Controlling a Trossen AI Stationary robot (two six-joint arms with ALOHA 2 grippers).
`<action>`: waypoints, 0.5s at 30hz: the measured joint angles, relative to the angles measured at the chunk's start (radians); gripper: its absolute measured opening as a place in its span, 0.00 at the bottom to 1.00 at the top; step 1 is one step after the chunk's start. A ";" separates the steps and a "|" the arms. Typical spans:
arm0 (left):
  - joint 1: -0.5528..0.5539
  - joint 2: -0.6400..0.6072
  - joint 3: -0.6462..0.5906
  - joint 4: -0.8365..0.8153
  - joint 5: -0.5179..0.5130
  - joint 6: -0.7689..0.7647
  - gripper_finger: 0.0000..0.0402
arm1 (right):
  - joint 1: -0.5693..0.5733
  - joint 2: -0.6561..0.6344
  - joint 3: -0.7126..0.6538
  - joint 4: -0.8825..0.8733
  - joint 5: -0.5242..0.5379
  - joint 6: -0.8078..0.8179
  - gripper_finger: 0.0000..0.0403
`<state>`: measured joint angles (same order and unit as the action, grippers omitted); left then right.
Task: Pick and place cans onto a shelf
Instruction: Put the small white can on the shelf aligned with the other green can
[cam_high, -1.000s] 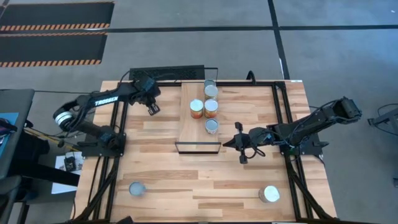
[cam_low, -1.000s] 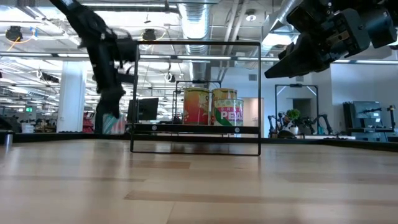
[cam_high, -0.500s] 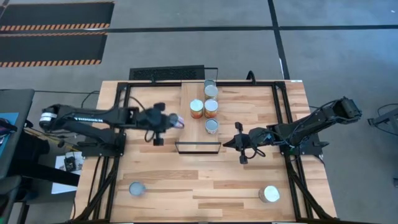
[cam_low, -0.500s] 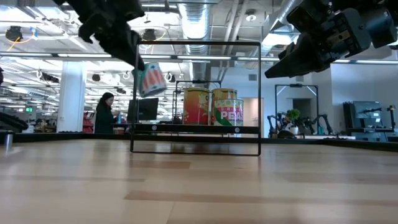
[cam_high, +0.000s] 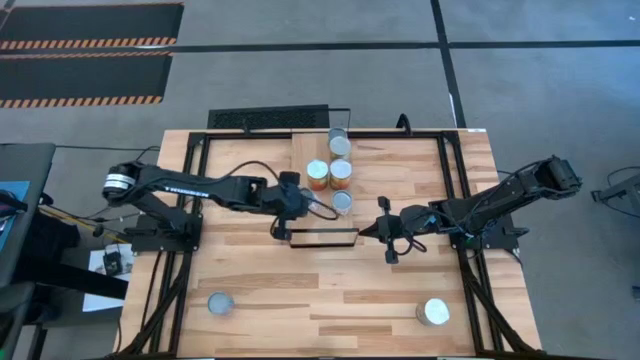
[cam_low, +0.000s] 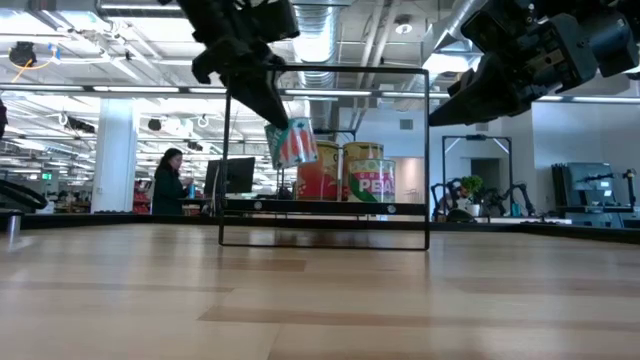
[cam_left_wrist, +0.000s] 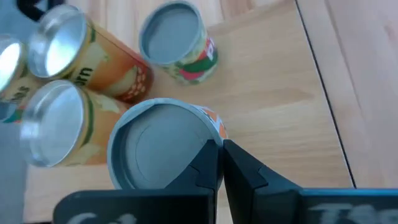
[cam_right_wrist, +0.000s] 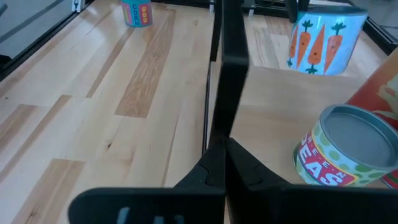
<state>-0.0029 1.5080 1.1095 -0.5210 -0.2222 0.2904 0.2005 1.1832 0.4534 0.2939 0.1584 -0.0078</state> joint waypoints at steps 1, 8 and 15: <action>0.006 0.012 0.018 -0.015 0.013 -0.001 0.00 | 0.000 0.000 0.000 -0.002 0.000 0.000 0.02; 0.041 0.012 0.057 -0.064 0.073 -0.006 0.00 | 0.000 0.000 0.000 -0.007 -0.001 0.007 0.02; 0.073 0.009 0.059 -0.151 0.137 0.096 0.00 | 0.000 0.000 0.000 -0.006 -0.001 0.007 0.02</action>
<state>0.0701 1.5166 1.1687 -0.6721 -0.0853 0.3867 0.2005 1.1831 0.4534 0.2878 0.1570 -0.0006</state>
